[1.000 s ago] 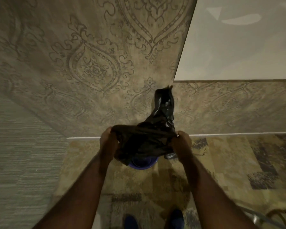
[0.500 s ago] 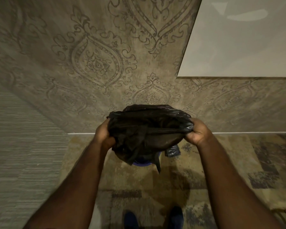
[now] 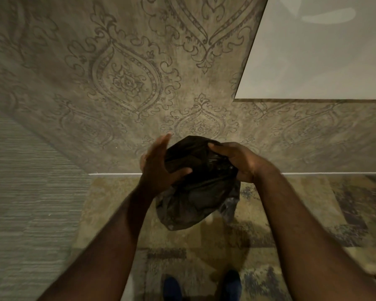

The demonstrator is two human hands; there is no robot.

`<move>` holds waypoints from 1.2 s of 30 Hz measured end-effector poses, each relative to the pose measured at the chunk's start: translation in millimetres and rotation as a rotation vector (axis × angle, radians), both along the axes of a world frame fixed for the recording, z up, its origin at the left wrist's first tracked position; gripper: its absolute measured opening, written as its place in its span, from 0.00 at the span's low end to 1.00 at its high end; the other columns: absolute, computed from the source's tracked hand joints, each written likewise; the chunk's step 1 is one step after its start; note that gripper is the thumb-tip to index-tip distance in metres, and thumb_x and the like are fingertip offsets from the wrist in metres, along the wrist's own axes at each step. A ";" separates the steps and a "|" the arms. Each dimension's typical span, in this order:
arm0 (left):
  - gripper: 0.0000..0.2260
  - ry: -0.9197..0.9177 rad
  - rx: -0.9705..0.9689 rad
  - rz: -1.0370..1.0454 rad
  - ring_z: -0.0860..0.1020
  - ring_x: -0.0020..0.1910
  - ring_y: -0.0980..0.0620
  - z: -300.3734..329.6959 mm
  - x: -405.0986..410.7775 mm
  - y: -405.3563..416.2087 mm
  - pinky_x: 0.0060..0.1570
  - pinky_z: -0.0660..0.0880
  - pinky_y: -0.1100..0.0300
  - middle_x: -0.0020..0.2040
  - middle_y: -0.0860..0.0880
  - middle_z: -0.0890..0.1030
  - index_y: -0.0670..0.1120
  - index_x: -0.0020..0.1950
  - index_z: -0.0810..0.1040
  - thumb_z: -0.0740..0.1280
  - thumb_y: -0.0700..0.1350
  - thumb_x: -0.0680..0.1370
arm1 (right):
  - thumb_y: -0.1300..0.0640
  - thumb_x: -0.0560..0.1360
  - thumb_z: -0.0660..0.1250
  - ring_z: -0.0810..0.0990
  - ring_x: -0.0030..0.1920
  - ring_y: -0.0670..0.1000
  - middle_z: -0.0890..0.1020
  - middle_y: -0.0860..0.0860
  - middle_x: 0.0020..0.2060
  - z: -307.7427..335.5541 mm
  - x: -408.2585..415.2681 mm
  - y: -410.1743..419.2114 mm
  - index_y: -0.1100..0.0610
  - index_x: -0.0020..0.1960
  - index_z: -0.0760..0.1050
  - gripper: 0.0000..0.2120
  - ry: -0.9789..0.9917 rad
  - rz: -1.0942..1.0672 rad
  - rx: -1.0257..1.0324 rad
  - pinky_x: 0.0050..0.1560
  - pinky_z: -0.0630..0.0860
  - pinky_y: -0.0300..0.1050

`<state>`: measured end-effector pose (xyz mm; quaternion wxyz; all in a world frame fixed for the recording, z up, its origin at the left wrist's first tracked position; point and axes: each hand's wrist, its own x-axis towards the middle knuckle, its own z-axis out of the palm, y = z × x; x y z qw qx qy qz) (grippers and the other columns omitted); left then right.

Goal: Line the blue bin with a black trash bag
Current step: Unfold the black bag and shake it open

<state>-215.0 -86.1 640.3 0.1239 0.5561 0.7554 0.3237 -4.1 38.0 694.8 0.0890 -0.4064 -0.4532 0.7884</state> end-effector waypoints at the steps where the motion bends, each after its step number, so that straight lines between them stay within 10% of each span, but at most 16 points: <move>1: 0.38 -0.038 -0.081 -0.080 0.72 0.68 0.44 5.2 2.0 10.2 0.69 0.66 0.45 0.68 0.43 0.76 0.46 0.71 0.71 0.72 0.65 0.67 | 0.46 0.61 0.81 0.84 0.55 0.63 0.84 0.64 0.54 3.7 -0.8 -0.3 0.62 0.56 0.83 0.29 0.002 0.046 0.029 0.55 0.81 0.56; 6: 0.06 -0.250 -0.078 -0.018 0.81 0.50 0.46 21.4 2.7 31.9 0.49 0.74 0.60 0.45 0.50 0.82 0.48 0.52 0.79 0.64 0.45 0.78 | 0.64 0.59 0.83 0.84 0.53 0.58 0.86 0.58 0.50 9.8 15.7 7.9 0.59 0.51 0.82 0.22 -0.244 0.170 0.544 0.54 0.81 0.50; 9: 0.10 -0.404 0.041 0.086 0.81 0.47 0.49 35.4 -2.5 35.0 0.46 0.77 0.58 0.43 0.54 0.81 0.50 0.50 0.79 0.61 0.41 0.74 | 0.66 0.66 0.76 0.83 0.46 0.58 0.84 0.58 0.46 -10.2 36.8 11.1 0.58 0.52 0.78 0.16 -0.612 0.078 0.924 0.43 0.74 0.41; 13: 0.07 -0.592 0.069 0.159 0.81 0.43 0.51 40.5 -5.8 35.1 0.45 0.78 0.56 0.41 0.55 0.82 0.54 0.42 0.79 0.62 0.45 0.71 | 0.66 0.70 0.67 0.82 0.45 0.63 0.83 0.64 0.41 -50.5 60.7 5.7 0.67 0.45 0.80 0.06 -0.953 -0.217 0.724 0.44 0.76 0.48; 17: 0.12 -0.500 -0.008 0.224 0.81 0.49 0.45 13.6 -9.4 22.9 0.53 0.79 0.49 0.47 0.46 0.83 0.46 0.51 0.81 0.60 0.37 0.74 | 0.63 0.79 0.63 0.82 0.27 0.54 0.84 0.56 0.29 -74.0 58.6 -25.4 0.61 0.44 0.78 0.07 -0.465 -0.561 -0.080 0.26 0.76 0.40; 19: 0.14 -0.488 -0.074 0.296 0.79 0.53 0.41 -6.4 -10.6 11.7 0.56 0.77 0.47 0.52 0.42 0.82 0.42 0.56 0.80 0.60 0.34 0.75 | 0.65 0.78 0.63 0.82 0.27 0.50 0.84 0.53 0.30 -87.8 49.3 -38.2 0.57 0.42 0.78 0.09 -0.330 -0.685 -0.144 0.27 0.78 0.41; 22: 0.12 -0.365 -0.005 0.420 0.79 0.54 0.39 -22.9 -8.9 -1.8 0.54 0.75 0.50 0.53 0.38 0.82 0.38 0.57 0.79 0.60 0.33 0.77 | 0.65 0.78 0.64 0.77 0.42 0.55 0.80 0.59 0.42 -96.6 27.8 -53.1 0.62 0.45 0.77 0.05 -0.374 -0.852 0.179 0.41 0.76 0.55; 26: 0.11 -0.497 0.498 0.445 0.78 0.42 0.59 2.1 -9.0 4.0 0.44 0.76 0.61 0.42 0.60 0.82 0.57 0.47 0.80 0.60 0.43 0.79 | 0.51 0.77 0.65 0.81 0.48 0.44 0.83 0.46 0.48 -55.7 -3.3 -50.8 0.56 0.56 0.78 0.12 0.060 -1.039 0.689 0.45 0.79 0.37; 29: 0.08 -0.493 0.812 0.298 0.78 0.41 0.56 7.9 -11.0 2.4 0.41 0.74 0.63 0.41 0.56 0.80 0.58 0.46 0.75 0.60 0.49 0.82 | 0.51 0.79 0.63 0.80 0.52 0.38 0.81 0.36 0.53 -45.1 -12.9 -53.6 0.50 0.60 0.74 0.11 0.069 -0.919 1.320 0.50 0.76 0.31; 31: 0.03 -0.360 0.578 0.232 0.78 0.45 0.45 -16.0 -17.8 0.2 0.44 0.73 0.56 0.44 0.42 0.79 0.53 0.50 0.76 0.63 0.48 0.81 | 0.47 0.76 0.66 0.83 0.53 0.50 0.81 0.44 0.57 -70.5 -11.2 -58.2 0.51 0.66 0.73 0.20 -0.343 -0.515 1.339 0.49 0.79 0.43; 34: 0.14 -0.227 -0.375 0.343 0.76 0.62 0.36 -69.8 -33.7 -10.9 0.60 0.68 0.53 0.62 0.32 0.77 0.35 0.64 0.75 0.61 0.39 0.81 | 0.53 0.77 0.64 0.81 0.59 0.58 0.80 0.56 0.63 -124.4 6.5 -63.1 0.54 0.68 0.73 0.19 -1.013 0.405 0.858 0.57 0.76 0.50; 36: 0.15 -0.366 -0.389 0.499 0.74 0.64 0.36 -82.7 -51.4 -14.9 0.65 0.67 0.50 0.64 0.33 0.77 0.34 0.65 0.75 0.58 0.40 0.83 | 0.59 0.75 0.65 0.82 0.53 0.58 0.84 0.56 0.52 -129.6 13.5 -55.8 0.55 0.57 0.79 0.11 -0.933 0.241 0.747 0.51 0.77 0.47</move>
